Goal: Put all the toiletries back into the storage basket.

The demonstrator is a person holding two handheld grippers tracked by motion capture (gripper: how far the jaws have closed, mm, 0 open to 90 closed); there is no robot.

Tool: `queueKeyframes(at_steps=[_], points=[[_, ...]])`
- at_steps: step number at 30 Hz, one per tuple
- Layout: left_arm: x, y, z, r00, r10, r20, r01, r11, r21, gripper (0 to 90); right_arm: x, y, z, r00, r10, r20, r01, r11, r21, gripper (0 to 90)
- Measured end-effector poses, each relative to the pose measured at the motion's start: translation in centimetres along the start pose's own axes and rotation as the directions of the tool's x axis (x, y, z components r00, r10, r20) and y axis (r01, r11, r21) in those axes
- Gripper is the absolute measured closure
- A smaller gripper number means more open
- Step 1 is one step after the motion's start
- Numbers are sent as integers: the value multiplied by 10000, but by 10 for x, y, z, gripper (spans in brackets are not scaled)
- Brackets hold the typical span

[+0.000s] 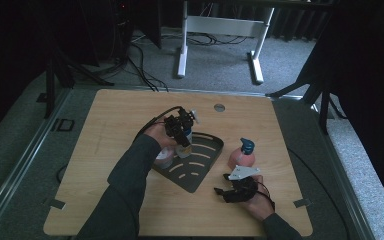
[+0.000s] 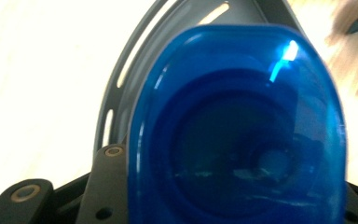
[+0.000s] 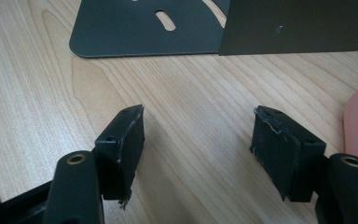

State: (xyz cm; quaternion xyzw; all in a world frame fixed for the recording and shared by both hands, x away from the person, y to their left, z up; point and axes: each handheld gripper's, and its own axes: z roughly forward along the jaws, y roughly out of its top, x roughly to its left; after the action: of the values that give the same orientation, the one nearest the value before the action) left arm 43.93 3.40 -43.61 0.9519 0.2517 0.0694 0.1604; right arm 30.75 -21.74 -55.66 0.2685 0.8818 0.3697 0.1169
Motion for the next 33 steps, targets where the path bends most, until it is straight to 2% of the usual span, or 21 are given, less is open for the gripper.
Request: queueKeyframes(at_steps=[6, 12, 15, 24, 28, 33], points=[[5, 2, 1, 9997, -134, -185, 135, 9999, 47, 551, 0, 0, 0, 10000, -7, -2, 7, 10000, 4, 340], [12, 1, 1, 9985, -493, -241, 493, 9988, -38, 551, 0, 0, 0, 10000, -3, -1, 3, 10000, 3, 340], [16, 1, 1, 9964, -702, -474, 698, 9975, -87, 551, 0, 0, 0, 10000, -3, -3, 3, 10000, 5, 340], [26, -1, 2, 9888, -1273, -781, 1267, 9919, -125, 549, 0, 0, 0, 10000, -20, -6, 20, 10000, -4, 340], [29, -1, 1, 9853, -1534, -755, 1529, 9882, -117, 550, 1, 0, 0, 10000, -35, -6, 35, 10000, -9, 340], [30, 0, 1, 9843, -1550, -848, 1556, 9878, 2, 549, 1, 0, 0, 10000, -39, -19, 39, 10000, -14, 340]])
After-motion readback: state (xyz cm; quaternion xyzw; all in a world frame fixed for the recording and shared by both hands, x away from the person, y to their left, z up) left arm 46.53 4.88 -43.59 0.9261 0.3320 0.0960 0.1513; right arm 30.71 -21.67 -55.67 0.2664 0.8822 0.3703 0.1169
